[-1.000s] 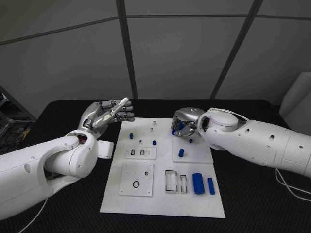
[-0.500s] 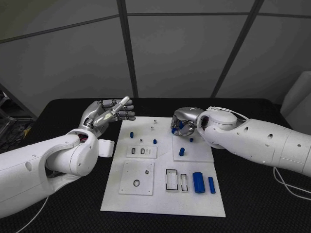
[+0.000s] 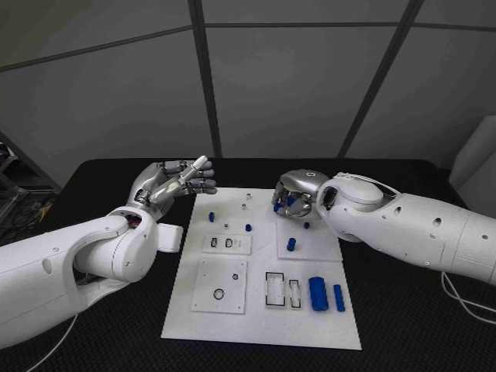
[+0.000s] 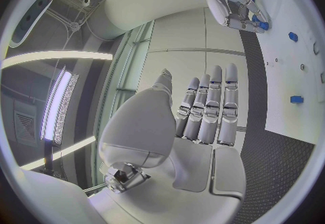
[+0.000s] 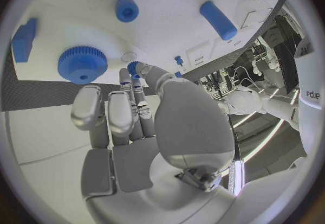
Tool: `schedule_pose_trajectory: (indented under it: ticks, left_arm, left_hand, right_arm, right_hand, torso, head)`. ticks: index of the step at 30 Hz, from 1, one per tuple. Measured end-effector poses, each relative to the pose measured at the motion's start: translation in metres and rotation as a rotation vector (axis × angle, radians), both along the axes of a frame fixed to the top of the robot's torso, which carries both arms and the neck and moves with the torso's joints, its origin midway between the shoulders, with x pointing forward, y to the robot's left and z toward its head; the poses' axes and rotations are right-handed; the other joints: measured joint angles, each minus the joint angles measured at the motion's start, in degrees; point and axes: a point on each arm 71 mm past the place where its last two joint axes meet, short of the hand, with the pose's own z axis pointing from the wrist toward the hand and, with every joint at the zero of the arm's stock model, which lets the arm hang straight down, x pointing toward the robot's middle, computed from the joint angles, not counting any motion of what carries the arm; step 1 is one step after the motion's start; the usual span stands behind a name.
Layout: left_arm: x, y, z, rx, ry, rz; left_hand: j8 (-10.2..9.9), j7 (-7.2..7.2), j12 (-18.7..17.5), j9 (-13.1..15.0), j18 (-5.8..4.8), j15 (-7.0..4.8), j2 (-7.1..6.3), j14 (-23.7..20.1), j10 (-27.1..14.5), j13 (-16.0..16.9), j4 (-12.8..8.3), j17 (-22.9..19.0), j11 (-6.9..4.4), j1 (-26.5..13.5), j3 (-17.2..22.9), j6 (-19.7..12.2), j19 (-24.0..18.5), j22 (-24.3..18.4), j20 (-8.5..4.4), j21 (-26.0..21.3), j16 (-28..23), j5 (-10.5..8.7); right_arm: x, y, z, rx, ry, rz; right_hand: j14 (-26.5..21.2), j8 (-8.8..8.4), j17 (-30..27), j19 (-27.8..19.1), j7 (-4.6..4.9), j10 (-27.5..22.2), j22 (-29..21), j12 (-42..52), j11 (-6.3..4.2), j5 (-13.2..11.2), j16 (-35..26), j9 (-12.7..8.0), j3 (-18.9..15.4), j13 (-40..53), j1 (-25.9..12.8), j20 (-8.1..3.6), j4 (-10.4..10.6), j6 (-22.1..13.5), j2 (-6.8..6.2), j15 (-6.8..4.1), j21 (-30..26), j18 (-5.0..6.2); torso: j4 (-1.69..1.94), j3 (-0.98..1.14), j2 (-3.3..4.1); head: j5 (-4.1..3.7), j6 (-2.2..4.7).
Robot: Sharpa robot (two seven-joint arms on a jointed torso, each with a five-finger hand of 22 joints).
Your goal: Assemble the parts on the task board
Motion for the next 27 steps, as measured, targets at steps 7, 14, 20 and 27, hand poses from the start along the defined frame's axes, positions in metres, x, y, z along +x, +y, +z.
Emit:
schedule_pose_trajectory:
  ticks: [7, 14, 20, 27]
  left_arm:
    - [0.0, 0.001, 0.0, 0.001, 0.0, 0.001]
    - [0.001, 0.0, -0.001, 0.001, 0.001, 0.001]
    - [0.002, -0.002, -0.001, -0.001, 0.001, -0.003]
    - [0.002, -0.003, -0.001, -0.002, 0.002, -0.005]
  left_hand:
    - [0.0, 0.0, 0.0, 0.0, 0.0, 0.0, 0.0, 0.0, 0.0, 0.0, 0.0, 0.0, 0.0, 0.0, 0.0, 0.0, 0.0, 0.0, 0.0, 0.0, -0.2, 0.0]
    - [0.0, 0.0, 0.0, 0.0, 0.0, 0.0, 0.0, 0.0, 0.0, 0.0, 0.0, 0.1, 0.0, 0.0, 0.0, 0.0, 0.0, 0.0, 0.0, 0.0, -0.2, 0.0]
    - [0.0, 0.0, 0.0, 0.0, 0.0, 0.0, 0.0, 0.0, 0.0, 0.0, 0.0, 0.1, 0.0, 0.0, 0.0, 0.0, 0.0, 0.0, 0.0, 0.0, -0.2, 0.0]
    - [0.0, 0.0, 0.0, 0.0, 0.0, 0.0, 0.0, 0.0, 0.0, 0.0, 0.0, 0.1, 0.0, 0.0, 0.0, 0.0, 0.0, 0.0, 0.0, 0.0, -0.2, 0.0]
  right_arm:
    - [0.004, 0.008, 0.005, 0.06, -0.053, -0.008]
    - [0.015, 0.024, 0.006, 0.101, -0.084, -0.018]
    - [0.021, 0.037, 0.006, 0.123, -0.099, -0.02]
    - [0.027, 0.046, 0.005, 0.134, -0.105, -0.025]
  right_hand:
    - [0.0, -0.01, 0.3, 0.0, 0.19, 0.0, 0.3, 0.0, 0.0, 0.0, 0.5, 0.1, 0.1, 0.0, 0.0, 0.0, 0.1, 0.2, 0.0, 0.0, 0.2, 0.0]
    - [0.0, -0.08, 0.7, 0.4, 0.21, 0.0, 0.5, 0.0, 0.0, 0.0, 0.7, 0.2, 0.4, 0.0, 0.0, 0.0, 0.4, 0.2, -0.02, 0.0, 0.5, 0.0]
    - [0.0, -0.17, 0.8, 0.4, 0.21, 0.0, 0.6, 0.0, 0.0, 0.0, 0.7, 0.2, 0.4, 0.0, -0.3, 0.0, 0.4, 0.2, -0.33, 0.0, 0.5, -0.91]
    - [0.0, -0.19, 0.9, 0.4, 0.22, 0.0, 0.7, 0.0, 0.01, 0.0, 1.0, 0.2, 0.3, 0.0, -0.3, 0.0, 0.5, 0.2, -0.33, 0.01, 0.5, -0.91]
  torso:
    - [0.0, -0.04, 0.01]
    - [0.01, -0.03, 0.19]
    - [0.28, -0.06, 0.32]
    - [0.77, -0.18, 0.55]
  head:
    - [0.2, 0.52]
    - [0.19, 0.68]
    - [0.02, 0.6]
    - [-0.21, 0.58]
